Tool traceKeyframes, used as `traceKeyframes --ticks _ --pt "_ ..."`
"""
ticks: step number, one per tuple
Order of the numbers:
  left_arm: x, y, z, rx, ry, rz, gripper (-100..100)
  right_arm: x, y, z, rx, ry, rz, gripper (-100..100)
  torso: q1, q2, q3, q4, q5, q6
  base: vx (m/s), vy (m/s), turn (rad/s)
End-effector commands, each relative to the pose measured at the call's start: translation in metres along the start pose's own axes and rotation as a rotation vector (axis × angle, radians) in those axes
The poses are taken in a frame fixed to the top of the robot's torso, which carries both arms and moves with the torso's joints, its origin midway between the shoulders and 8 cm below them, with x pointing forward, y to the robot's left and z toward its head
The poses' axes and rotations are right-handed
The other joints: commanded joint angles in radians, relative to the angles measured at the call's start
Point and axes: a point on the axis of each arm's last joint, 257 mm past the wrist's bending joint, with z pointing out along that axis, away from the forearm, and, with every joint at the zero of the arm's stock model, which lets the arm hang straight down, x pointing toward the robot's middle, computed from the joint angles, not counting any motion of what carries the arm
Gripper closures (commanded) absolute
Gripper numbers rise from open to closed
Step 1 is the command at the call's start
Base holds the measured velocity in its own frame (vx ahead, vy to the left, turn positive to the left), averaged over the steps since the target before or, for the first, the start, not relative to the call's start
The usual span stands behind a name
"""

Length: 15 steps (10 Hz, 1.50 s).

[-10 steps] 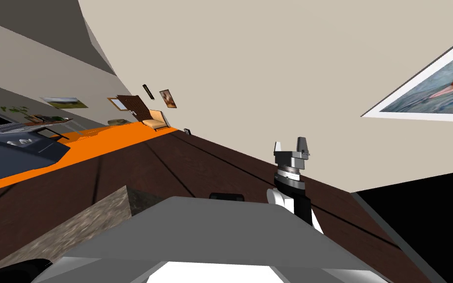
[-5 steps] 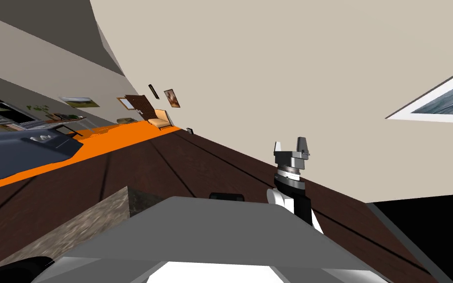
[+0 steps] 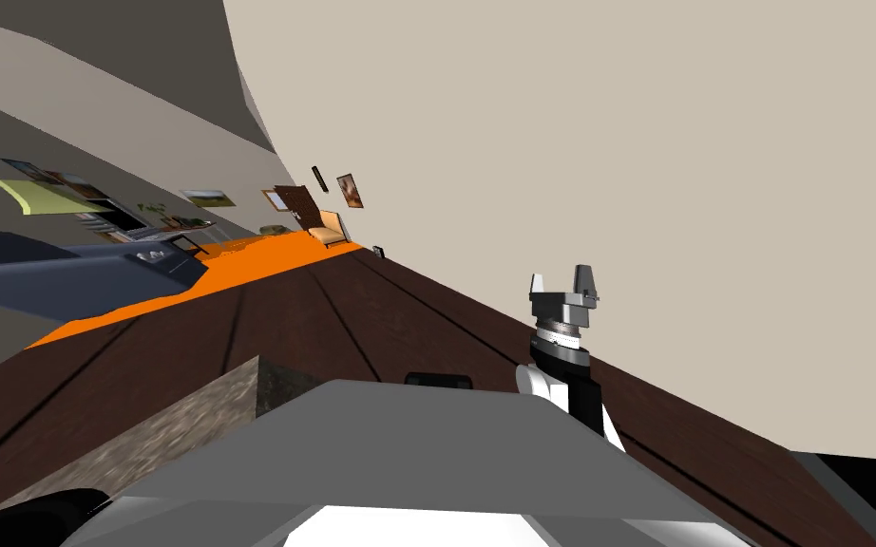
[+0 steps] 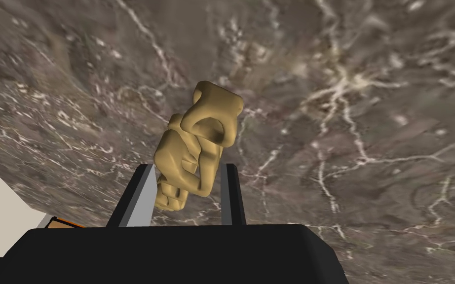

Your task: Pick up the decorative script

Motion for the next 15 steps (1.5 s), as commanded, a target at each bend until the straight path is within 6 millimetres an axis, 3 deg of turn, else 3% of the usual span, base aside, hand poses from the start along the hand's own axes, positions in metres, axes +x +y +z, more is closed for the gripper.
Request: traceKeyframes --ticks 1,3,5,6,8,9,11,12,15 --pt "0.003 0.009 -0.007 -0.005 0.009 -0.002 100 0.000 0.000 0.000 0.000 0.000 0.000 0 0.000 0.000 0.000 0.000 0.000 0.000 0.057 0.015 0.028" --pt "-0.002 0.002 -0.003 0.027 0.010 0.044 100 0.000 0.000 0.000 0.000 0.000 0.000 0 -0.002 0.007 0.004 0.001 -0.001 0.000 0.053 0.015 0.132" --pt "0.002 0.015 -0.014 0.012 0.017 0.034 100 0.000 0.000 0.000 0.000 0.000 0.000 0 -0.001 0.001 0.001 0.000 0.000 -0.001 0.094 0.014 0.109" --pt "-0.005 0.006 -0.008 0.046 0.014 0.080 100 0.000 0.000 0.000 0.000 0.000 0.000 0 -0.002 0.004 0.002 0.000 -0.001 0.000 0.097 0.035 0.272" --pt "0.000 0.018 -0.020 0.033 0.023 0.070 100 0.000 0.000 0.000 0.000 0.000 0.000 0 -0.001 0.001 0.001 0.000 0.000 0.000 0.100 0.009 0.064" --pt "-0.006 0.011 -0.015 0.063 0.016 0.118 100 0.000 0.000 0.000 0.000 0.000 0.000 0 -0.002 0.003 0.001 0.000 -0.001 0.001 0.156 0.028 0.290" --pt "-0.001 0.020 -0.027 0.055 0.024 0.106 100 0.000 0.000 0.000 0.000 0.000 0.000 0 -0.001 -0.002 -0.001 -0.001 -0.001 0.001 0.117 0.018 0.061" --pt "-0.009 0.010 -0.021 0.089 0.015 0.153 100 0.000 0.000 0.000 0.000 0.000 0.000 0 -0.001 0.002 0.000 0.000 -0.001 0.001 0.117 0.042 0.295" --pt "-0.003 0.021 -0.034 0.078 0.022 0.141 100 0.000 0.000 0.000 0.000 0.000 0.000 0 -0.002 0.004 0.002 0.000 -0.001 0.001 0.061 -0.004 0.042"
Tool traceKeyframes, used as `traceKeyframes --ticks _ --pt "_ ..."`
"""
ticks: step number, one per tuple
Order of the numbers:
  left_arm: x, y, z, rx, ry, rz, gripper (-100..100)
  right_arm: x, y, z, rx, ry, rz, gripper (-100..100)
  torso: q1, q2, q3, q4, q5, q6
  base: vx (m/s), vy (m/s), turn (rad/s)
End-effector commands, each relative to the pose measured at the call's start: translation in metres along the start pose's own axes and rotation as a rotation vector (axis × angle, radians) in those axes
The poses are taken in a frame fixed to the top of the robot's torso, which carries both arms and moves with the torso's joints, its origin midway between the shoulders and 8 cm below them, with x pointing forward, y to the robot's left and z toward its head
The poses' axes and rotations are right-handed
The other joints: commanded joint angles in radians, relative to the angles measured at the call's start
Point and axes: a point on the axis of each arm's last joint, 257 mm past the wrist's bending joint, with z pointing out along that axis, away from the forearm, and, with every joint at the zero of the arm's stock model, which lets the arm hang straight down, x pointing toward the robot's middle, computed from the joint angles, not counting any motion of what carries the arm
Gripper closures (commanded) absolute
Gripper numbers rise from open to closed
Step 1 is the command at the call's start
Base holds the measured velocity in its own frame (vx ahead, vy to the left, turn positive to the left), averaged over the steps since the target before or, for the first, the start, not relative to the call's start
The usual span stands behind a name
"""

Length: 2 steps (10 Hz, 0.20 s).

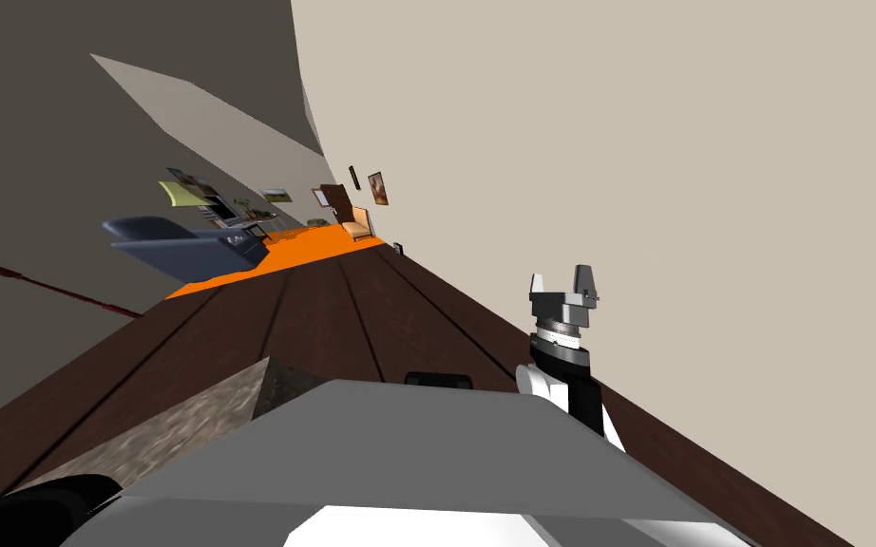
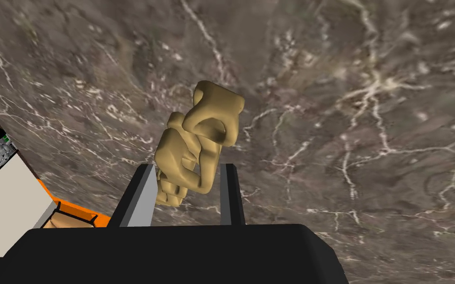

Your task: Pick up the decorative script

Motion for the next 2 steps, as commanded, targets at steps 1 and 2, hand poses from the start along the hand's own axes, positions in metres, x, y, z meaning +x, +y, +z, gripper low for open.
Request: traceKeyframes --ticks 1,2 --pt "0.0000 0.0000 0.0000 0.000 0.000 0.000 100 0.0000 0.0000 0.0000 0.000 0.000 0.000 0 0.000 0.000 0.000 0.000 0.000 0.000 0.000 0.000 0.000" --pt "0.0001 -0.0001 -0.0004 0.002 0.000 0.000 0 0.0000 0.0000 0.0000 0.000 0.000 0.000 0 0.000 0.001 0.001 0.000 0.000 0.000 0.000 0.000 0.000"
